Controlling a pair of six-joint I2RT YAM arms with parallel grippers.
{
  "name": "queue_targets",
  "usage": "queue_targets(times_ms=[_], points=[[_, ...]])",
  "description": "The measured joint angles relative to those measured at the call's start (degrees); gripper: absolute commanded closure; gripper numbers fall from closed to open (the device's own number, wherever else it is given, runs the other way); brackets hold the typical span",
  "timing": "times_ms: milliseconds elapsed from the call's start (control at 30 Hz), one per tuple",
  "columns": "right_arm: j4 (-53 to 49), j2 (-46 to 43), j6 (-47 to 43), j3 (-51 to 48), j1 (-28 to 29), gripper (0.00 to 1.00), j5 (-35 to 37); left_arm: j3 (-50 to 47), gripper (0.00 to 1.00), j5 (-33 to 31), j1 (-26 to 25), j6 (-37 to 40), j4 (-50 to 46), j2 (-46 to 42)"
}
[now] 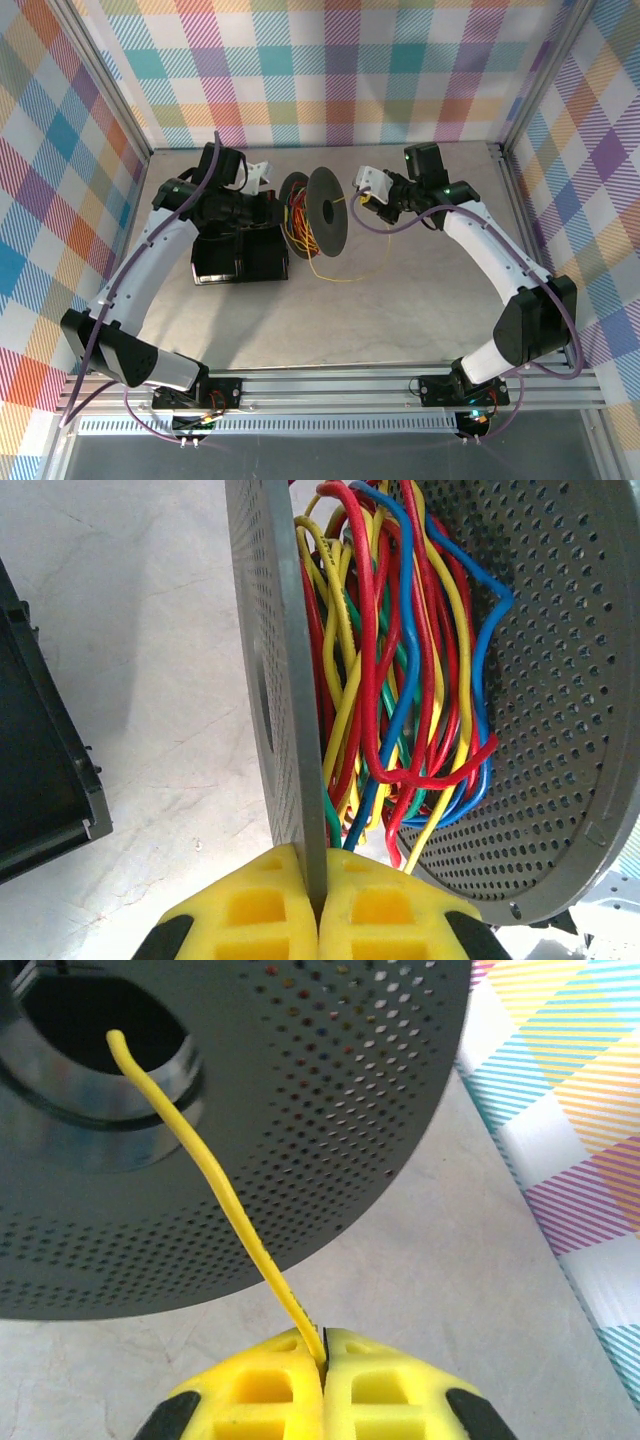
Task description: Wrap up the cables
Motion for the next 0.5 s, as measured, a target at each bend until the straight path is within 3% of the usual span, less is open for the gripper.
queue_targets(times_ms=[267,500], points=[[8.5,9.9,6.36,0.42,-3.04,1.0,4.04,-1.51,1.0,2.25,-1.09,-0.09,0.44,-4.74],[14.84,18.64,14.88,4.55,-6.12,1.0,12.02,-3.04,1.0,3.98,-2.78,-0.07,0.55,-7.82]])
